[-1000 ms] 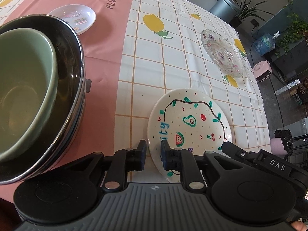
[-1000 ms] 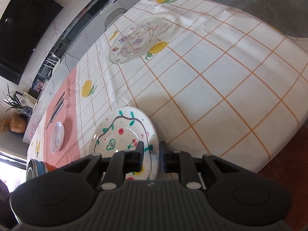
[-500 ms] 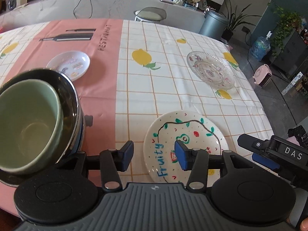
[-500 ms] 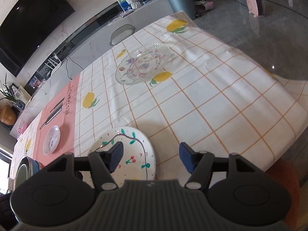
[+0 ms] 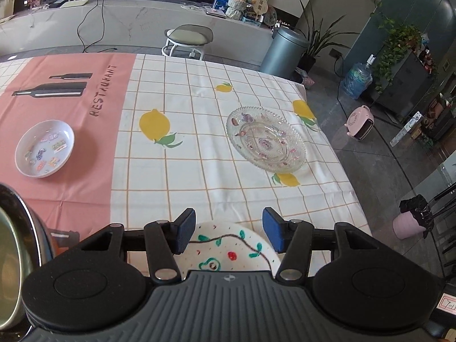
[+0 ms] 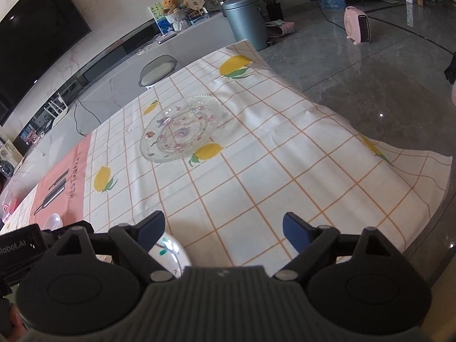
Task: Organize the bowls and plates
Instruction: 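Open both tools to release the 'Fruity' plate, then move both open tools to the clear decorated glass plate, then close both tools on the rim of the glass plate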
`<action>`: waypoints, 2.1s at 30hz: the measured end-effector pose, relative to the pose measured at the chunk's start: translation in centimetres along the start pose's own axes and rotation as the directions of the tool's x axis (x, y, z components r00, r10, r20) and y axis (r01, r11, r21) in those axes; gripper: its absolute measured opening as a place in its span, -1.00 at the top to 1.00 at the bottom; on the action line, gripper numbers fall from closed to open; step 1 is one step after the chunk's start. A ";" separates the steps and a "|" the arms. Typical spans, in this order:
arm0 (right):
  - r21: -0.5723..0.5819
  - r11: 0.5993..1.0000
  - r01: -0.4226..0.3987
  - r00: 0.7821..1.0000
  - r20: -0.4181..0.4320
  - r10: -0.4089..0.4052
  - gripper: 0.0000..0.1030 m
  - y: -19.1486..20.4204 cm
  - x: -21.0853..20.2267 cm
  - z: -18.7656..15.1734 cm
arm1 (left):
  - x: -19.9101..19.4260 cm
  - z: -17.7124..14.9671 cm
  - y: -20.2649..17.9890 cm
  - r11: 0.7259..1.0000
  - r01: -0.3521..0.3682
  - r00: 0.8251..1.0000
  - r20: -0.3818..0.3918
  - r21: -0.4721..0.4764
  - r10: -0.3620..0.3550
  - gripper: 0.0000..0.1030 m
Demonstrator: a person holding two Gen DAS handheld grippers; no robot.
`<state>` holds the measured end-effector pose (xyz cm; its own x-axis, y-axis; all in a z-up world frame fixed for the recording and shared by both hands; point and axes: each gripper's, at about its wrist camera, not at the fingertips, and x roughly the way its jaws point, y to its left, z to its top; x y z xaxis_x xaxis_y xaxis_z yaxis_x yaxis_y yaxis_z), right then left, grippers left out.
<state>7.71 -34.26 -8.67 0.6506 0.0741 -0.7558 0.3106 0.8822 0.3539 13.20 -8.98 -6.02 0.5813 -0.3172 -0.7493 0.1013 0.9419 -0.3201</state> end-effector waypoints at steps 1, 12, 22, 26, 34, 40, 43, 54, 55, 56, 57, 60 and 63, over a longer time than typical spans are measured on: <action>0.011 1.000 0.001 1.000 0.000 -0.001 -0.71 -0.2 0.2 0.3 | 0.3 0.4 -0.1 1.000 0.003 1.000 -0.001 -0.005 -0.003 -0.23; 0.125 0.992 -0.027 0.999 0.047 0.022 -0.71 -1.9 3.3 4.1 | 4.9 4.0 0.2 0.991 0.033 0.998 -0.040 -0.131 -0.038 -0.21; 0.167 0.981 -0.097 0.994 0.066 0.087 -0.49 -2.1 7.7 6.5 | 9.0 6.7 1.6 0.974 0.022 0.999 -0.023 -0.227 -0.028 -0.19; 0.163 0.977 -0.140 0.989 0.069 0.130 -0.19 -2.2 9.7 7.5 | 10.9 7.4 1.8 0.969 0.043 0.999 -0.022 -0.244 -0.050 -0.09; 0.150 0.973 -0.177 0.983 0.081 0.167 -0.17 -2.6 12.4 9.1 | 13.8 7.9 2.2 0.966 0.045 0.999 -0.007 -0.254 -0.048 -0.07; 0.150 0.964 -0.219 0.974 0.098 0.206 -0.17 -2.7 13.4 9.6 | 14.5 7.6 2.3 0.966 0.046 0.999 0.023 -0.253 -0.041 -0.06; 0.134 0.968 -0.210 0.975 0.096 0.198 -0.16 -2.3 13.7 10.0 | 14.9 7.7 2.1 0.969 0.058 0.998 0.031 -0.238 -0.052 -0.06; 0.134 0.968 -0.214 0.976 0.072 0.206 0.41 -1.2 15.1 10.2 | 16.0 8.3 1.6 0.973 0.058 0.998 0.013 -0.225 -0.056 0.65; 0.134 0.969 -0.208 0.977 0.071 0.200 0.46 -1.1 15.1 10.2 | 16.0 8.4 1.6 0.974 0.054 0.999 0.012 -0.220 -0.053 0.66; 0.133 0.971 -0.200 0.979 0.068 0.192 0.50 -1.1 15.1 10.2 | 16.0 8.4 1.5 0.975 0.048 0.999 0.010 -0.216 -0.047 0.68; 0.134 0.973 -0.190 0.981 0.066 0.183 0.60 -1.1 15.2 10.3 | 16.0 8.5 1.4 0.976 0.042 0.999 0.008 -0.214 -0.041 0.70; 0.137 0.975 -0.177 0.984 0.053 0.171 0.76 -1.2 15.2 10.4 | 15.7 8.3 1.4 0.978 0.025 1.000 0.002 -0.206 -0.025 0.76; 0.137 0.975 -0.175 0.984 0.039 0.172 0.84 -1.2 15.1 10.3 | 15.2 7.9 1.5 0.979 0.015 1.000 0.000 -0.205 -0.015 0.76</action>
<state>24.29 -39.01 -14.86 0.7208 0.2062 -0.6618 0.2835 0.7836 0.5529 28.59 -11.52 -13.31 0.5800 -0.3313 -0.7442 -0.0580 0.8945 -0.4433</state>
